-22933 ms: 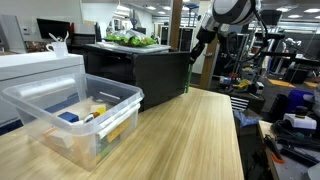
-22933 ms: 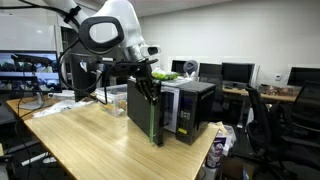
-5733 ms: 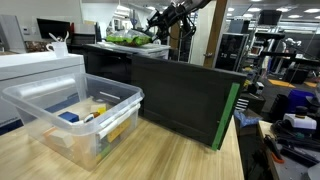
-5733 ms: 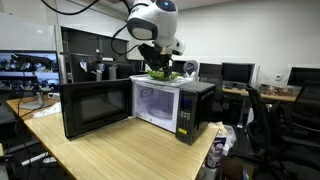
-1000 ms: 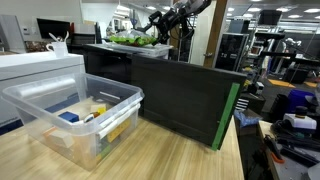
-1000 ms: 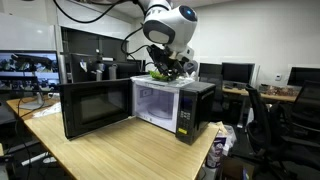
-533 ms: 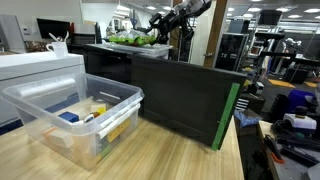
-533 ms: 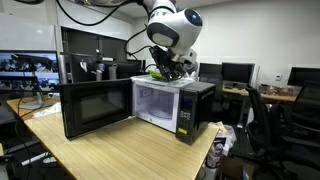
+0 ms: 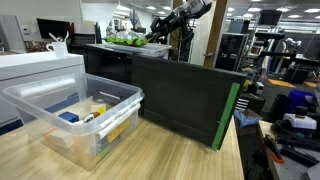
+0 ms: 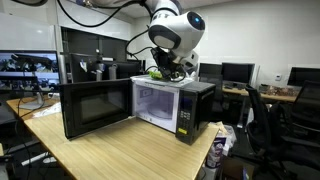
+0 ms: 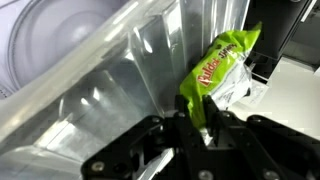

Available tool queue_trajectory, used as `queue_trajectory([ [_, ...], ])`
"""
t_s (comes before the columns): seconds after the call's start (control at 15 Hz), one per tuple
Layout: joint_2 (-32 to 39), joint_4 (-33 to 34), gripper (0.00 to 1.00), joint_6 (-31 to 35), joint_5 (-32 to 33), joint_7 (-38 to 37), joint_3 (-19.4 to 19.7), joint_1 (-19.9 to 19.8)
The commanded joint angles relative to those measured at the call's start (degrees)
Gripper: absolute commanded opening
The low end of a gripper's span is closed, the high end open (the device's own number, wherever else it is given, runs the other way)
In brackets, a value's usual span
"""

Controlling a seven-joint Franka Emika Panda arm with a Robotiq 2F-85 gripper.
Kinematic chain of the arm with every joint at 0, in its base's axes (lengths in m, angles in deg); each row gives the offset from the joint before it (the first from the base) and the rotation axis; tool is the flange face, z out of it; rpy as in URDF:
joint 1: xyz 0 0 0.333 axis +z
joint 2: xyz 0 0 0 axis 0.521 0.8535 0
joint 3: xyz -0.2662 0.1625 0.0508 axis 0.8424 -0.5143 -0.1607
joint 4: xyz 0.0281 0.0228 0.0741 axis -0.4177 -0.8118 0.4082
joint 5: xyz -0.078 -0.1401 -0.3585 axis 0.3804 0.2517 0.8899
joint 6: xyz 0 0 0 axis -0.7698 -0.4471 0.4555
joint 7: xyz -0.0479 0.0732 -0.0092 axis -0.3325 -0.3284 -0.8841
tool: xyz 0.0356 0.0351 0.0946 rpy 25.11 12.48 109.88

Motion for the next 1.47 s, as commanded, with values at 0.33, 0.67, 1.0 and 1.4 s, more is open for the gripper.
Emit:
queue_trajectory([
  [0.33,-0.48,-0.17,0.00,-2.38,-2.90,3.45,-0.06,-1.51],
  [0.67,-3.78,-2.43,0.00,-1.74,-2.83,6.69,0.39,-1.39],
  [1.0,-9.62,-6.91,0.00,-1.30,-3.33,12.62,1.64,-1.24],
  [1.4,-14.92,-12.18,0.00,-1.06,-3.19,16.33,3.60,-0.28],
])
